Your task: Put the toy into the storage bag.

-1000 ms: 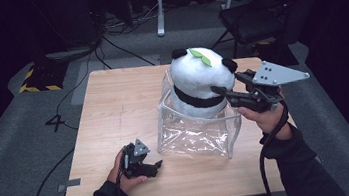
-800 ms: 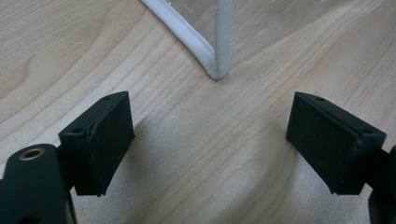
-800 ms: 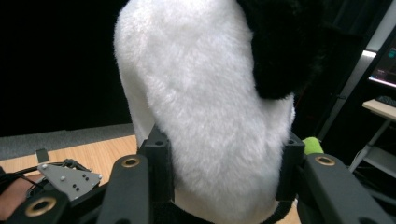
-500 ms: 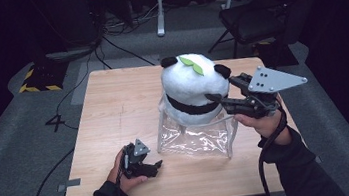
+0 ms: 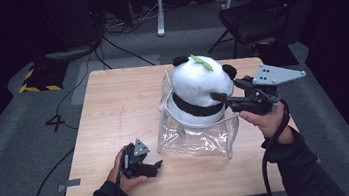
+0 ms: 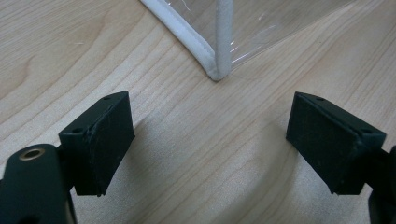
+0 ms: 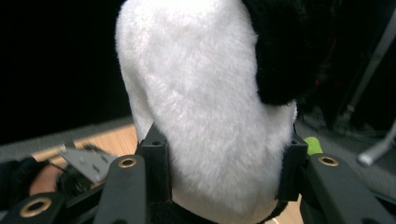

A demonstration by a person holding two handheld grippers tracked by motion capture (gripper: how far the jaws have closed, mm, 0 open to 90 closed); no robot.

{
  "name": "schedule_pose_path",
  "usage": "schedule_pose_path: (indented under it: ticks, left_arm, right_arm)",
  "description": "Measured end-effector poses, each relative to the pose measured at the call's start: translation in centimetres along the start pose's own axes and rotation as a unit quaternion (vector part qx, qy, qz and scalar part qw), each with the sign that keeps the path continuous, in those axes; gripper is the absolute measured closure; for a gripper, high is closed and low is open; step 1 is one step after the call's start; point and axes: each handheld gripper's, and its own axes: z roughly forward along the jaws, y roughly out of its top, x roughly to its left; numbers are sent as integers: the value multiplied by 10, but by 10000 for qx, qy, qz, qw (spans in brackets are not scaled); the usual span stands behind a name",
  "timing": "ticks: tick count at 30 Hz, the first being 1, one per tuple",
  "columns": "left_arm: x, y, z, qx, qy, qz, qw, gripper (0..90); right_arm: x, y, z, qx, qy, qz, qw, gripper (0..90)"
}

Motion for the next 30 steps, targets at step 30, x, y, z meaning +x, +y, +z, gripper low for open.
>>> schedule_pose_path:
  ticks: [30]
  left_arm:
    - [0,0,0,0,-3,9,10000,151]
  right_arm:
    - [-4,-41,36,874,184,-25,9960,426]
